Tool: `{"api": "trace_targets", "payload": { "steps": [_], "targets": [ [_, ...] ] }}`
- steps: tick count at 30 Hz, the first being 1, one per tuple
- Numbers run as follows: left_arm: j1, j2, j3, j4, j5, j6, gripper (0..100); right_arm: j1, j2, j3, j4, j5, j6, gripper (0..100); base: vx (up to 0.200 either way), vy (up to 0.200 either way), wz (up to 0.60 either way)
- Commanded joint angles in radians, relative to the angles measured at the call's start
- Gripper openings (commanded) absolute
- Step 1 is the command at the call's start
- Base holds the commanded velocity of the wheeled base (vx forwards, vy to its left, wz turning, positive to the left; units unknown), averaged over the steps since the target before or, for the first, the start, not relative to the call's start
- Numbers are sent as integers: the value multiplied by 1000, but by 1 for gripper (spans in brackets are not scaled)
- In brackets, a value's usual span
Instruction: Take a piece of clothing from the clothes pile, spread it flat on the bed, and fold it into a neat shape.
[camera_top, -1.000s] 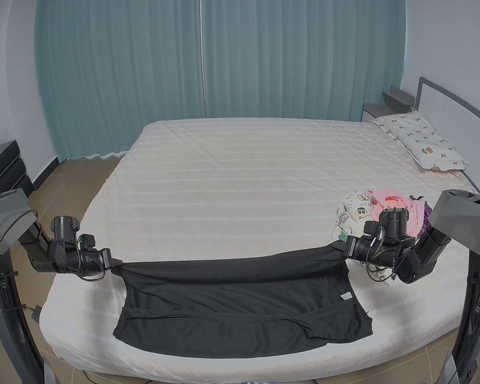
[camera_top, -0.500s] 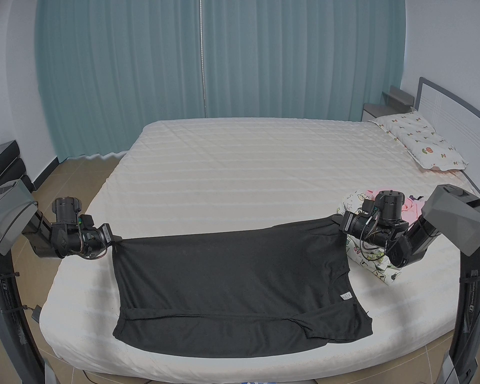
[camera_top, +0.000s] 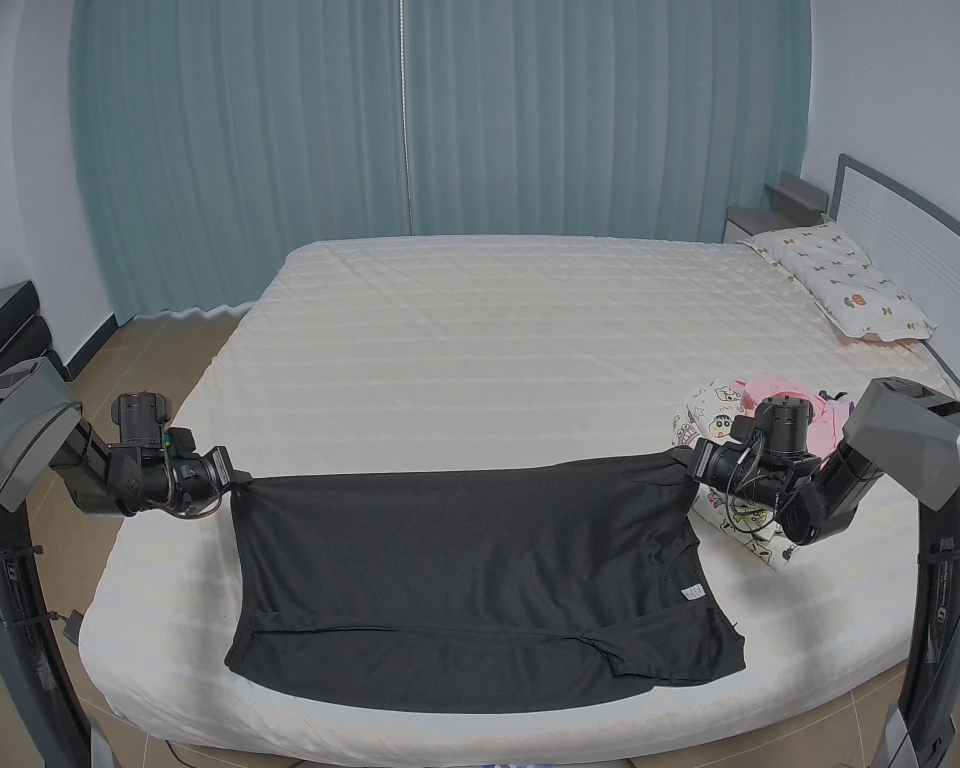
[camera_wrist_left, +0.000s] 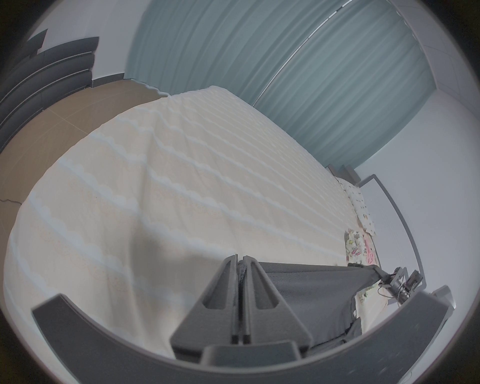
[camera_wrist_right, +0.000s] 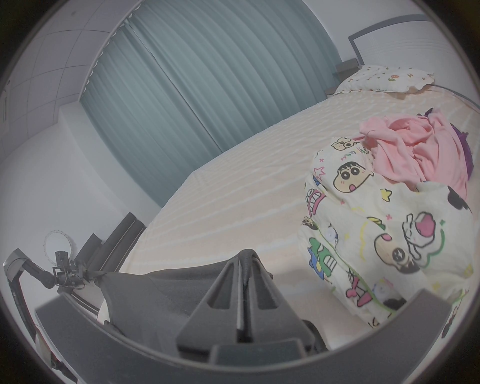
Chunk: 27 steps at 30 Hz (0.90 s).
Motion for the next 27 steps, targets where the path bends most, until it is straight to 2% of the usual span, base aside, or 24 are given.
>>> {"api": "trace_targets", "payload": {
  "steps": [1, 5, 9, 17, 23, 27],
  "targets": [
    [6, -32, 59, 1, 0, 42, 0, -1, -59, 72, 0, 4, -7, 0, 0, 0, 0],
    [6, -51, 101, 0, 0, 69, 0, -3, -92, 141, 0, 32, -12, 0, 0, 0, 0],
    [9, -62, 167, -2, 0, 141, 0, -3, -122, 268, -2, 70, -72, 0, 0, 0, 0],
    [14, -34, 242, -6, 0, 175, 0, 4, -77, 383, -3, 72, -148, 0, 0, 0, 0],
    [14, -5, 293, -6, 0, 239, 0, 10, -25, 430, -7, 72, -207, 0, 0, 0, 0],
    [14, 14, 309, -6, 2, 262, 0, 13, -2, 434, -43, 72, -202, 0, 0, 0, 0]
  ]
}}
